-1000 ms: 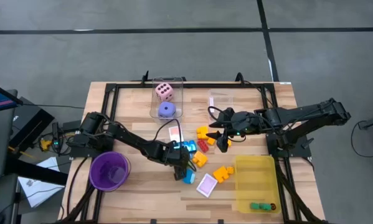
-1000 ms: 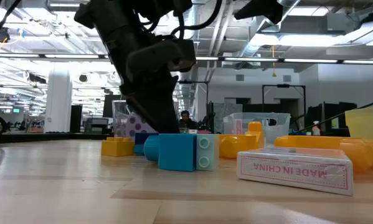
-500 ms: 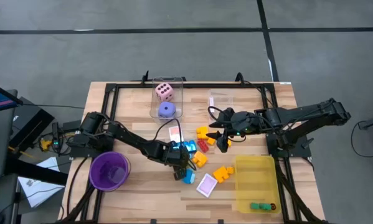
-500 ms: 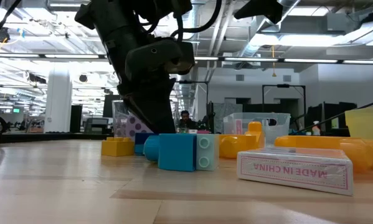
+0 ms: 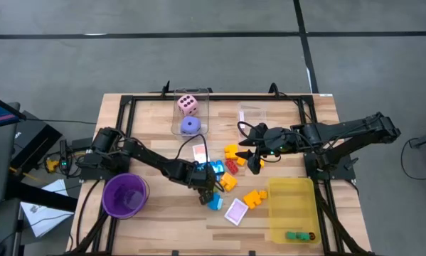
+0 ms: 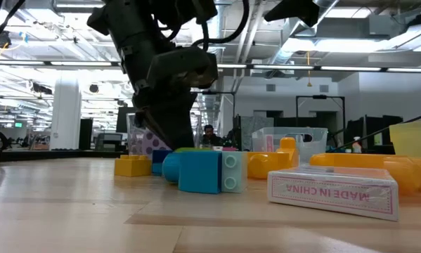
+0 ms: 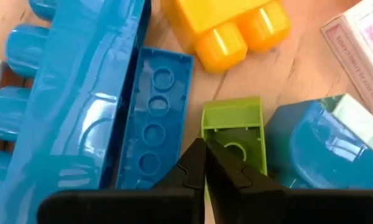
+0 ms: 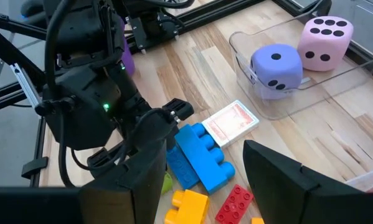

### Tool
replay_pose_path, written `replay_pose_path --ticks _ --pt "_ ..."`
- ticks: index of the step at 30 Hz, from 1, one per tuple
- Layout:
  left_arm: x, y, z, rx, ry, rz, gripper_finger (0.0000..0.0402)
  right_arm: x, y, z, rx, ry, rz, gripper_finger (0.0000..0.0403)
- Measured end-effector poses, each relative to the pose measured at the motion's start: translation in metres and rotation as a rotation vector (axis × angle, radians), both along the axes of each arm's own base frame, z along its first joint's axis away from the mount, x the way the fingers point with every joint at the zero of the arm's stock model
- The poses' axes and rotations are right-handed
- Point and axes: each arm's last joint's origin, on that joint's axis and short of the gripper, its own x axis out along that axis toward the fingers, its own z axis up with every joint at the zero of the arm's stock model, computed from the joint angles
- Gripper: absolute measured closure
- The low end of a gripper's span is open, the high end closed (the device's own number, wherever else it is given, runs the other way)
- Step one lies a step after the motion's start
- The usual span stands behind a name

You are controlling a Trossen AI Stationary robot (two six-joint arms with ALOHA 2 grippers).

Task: Pick & Place Toys
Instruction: Put the light green game piece into the bin

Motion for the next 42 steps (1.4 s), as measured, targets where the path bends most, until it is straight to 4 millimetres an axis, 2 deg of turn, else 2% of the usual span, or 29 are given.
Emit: replay_pose_path --ticks 13,18,22,27,31,35,38,42 --pt "-0.002 0.002 -0.001 -0.016 0.026 0.013 0.0401 0.0 0.0 0.0 0.004 -0.001 -0.003 0.0196" --pt "-0.004 0.003 0.011 -0.01 -0.002 0.017 0.0387 0.0 0.0 0.0 0.007 -0.001 -0.005 0.0196" --pt "-0.007 0.004 0.03 0.013 -0.063 -0.006 0.0353 0.0 0.0 0.0 0.007 -0.004 -0.005 0.0196" --pt "-0.01 0.002 0.047 0.052 -0.111 -0.098 0.0284 0.0 0.0 0.0 0.006 -0.005 -0.005 0.0196" --pt "-0.008 -0.006 0.041 0.07 -0.113 -0.188 0.0219 0.0 0.0 0.0 0.005 -0.003 -0.006 0.0196" --pt "-0.006 -0.013 0.028 0.078 -0.09 -0.187 0.0169 0.0 0.0 0.0 0.005 0.004 -0.005 0.0196" --pt "-0.005 -0.013 0.02 0.093 -0.072 -0.164 0.0153 -0.001 0.0 -0.001 0.004 0.01 -0.005 0.0196" --pt "-0.004 -0.013 0.015 0.122 -0.063 -0.138 0.0155 -0.002 0.0 -0.002 0.0 0.03 -0.005 0.0196"
